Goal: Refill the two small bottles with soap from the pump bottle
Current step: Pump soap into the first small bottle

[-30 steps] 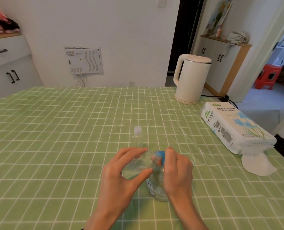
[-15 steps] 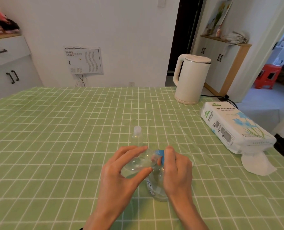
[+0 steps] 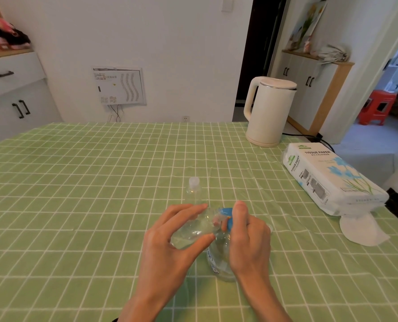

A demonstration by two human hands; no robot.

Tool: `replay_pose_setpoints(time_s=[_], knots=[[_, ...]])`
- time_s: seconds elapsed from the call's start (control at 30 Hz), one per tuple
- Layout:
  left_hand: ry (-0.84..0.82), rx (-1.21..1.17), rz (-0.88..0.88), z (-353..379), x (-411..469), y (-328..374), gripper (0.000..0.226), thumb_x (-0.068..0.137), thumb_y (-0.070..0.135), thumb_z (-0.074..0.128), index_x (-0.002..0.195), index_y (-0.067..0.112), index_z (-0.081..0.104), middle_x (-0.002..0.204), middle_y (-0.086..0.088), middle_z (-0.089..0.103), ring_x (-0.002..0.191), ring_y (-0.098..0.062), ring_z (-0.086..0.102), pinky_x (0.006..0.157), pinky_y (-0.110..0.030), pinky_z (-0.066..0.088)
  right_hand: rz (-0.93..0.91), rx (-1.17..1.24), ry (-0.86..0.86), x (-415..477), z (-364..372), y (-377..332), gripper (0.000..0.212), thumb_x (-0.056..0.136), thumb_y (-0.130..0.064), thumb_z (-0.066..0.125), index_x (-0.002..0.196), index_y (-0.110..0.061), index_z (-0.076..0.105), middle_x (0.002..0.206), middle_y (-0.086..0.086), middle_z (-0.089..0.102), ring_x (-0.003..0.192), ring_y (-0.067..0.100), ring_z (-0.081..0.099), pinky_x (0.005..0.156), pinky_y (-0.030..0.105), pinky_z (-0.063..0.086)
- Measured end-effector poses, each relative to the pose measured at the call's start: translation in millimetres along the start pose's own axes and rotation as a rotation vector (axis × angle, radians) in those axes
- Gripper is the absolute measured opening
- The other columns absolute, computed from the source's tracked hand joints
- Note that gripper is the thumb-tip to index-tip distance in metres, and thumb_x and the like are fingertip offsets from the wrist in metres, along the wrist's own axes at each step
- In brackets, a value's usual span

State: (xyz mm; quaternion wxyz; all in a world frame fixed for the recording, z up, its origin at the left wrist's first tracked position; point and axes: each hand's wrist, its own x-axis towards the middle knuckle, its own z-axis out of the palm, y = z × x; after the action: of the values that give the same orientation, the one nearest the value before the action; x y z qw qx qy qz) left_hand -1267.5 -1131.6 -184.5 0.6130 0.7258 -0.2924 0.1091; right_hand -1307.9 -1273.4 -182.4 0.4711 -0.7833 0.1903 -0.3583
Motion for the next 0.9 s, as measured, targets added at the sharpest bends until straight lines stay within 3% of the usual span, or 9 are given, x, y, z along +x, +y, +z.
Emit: replay_pose_setpoints(time_s=[0.13, 0.37, 0.57, 0.63, 0.9], knots=[[0.007, -0.001, -0.001, 1.0, -0.2, -0.6, 0.045, 0.074, 0.044, 0.083, 0.119, 0.039, 0.078, 0.116, 0.014, 0.074, 0.111, -0.013, 0.072, 0.094, -0.017, 0.053, -0.012, 0.026, 0.001, 1.0, -1.3, 0.2, 0.063, 0.099, -0.055, 0.028, 0.043, -0.04, 0.053, 0.037, -0.018, 0.043, 0.038, 0.005, 0.045, 0.046, 0.017, 0.035], [-0.021, -0.005, -0.011, 0.6, -1.9, -2.5, 0.048, 0.075, 0.046, 0.082, 0.123, 0.045, 0.074, 0.119, 0.017, 0.072, 0.114, -0.011, 0.071, 0.095, -0.015, 0.052, 0.031, 0.032, -0.049, 3.5, -4.0, 1.9, 0.046, 0.084, -0.052, 0.03, 0.045, -0.032, 0.046, 0.041, -0.01, 0.042, 0.042, 0.009, 0.037, 0.046, 0.025, 0.029], [-0.005, -0.009, -0.006, 0.3, -1.0, -1.1, 0.049, 0.074, 0.046, 0.082, 0.123, 0.047, 0.073, 0.119, 0.018, 0.072, 0.113, -0.01, 0.071, 0.095, -0.013, 0.052, 0.024, 0.006, -0.024, 0.7, -2.7, 1.0, 0.062, 0.095, -0.06, 0.027, 0.044, -0.037, 0.053, 0.037, -0.013, 0.041, 0.039, 0.008, 0.042, 0.046, 0.021, 0.028], [-0.003, -0.013, -0.002, 0.6, 0.1, -0.3, 0.05, 0.074, 0.046, 0.082, 0.122, 0.046, 0.073, 0.118, 0.017, 0.072, 0.112, -0.01, 0.072, 0.094, -0.014, 0.052, 0.021, 0.005, -0.019, 0.4, -1.8, 0.9, 0.065, 0.097, -0.062, 0.025, 0.045, -0.037, 0.055, 0.037, -0.013, 0.042, 0.039, 0.007, 0.043, 0.048, 0.026, 0.03], [-0.002, -0.008, 0.004, 1.7, 0.1, 0.6, 0.05, 0.074, 0.043, 0.083, 0.122, 0.043, 0.074, 0.118, 0.016, 0.072, 0.112, -0.01, 0.072, 0.094, -0.012, 0.051, 0.011, 0.022, -0.022, 3.1, -1.9, 1.2, 0.058, 0.092, -0.055, 0.028, 0.041, -0.037, 0.049, 0.037, -0.014, 0.04, 0.039, 0.008, 0.04, 0.047, 0.02, 0.035]])
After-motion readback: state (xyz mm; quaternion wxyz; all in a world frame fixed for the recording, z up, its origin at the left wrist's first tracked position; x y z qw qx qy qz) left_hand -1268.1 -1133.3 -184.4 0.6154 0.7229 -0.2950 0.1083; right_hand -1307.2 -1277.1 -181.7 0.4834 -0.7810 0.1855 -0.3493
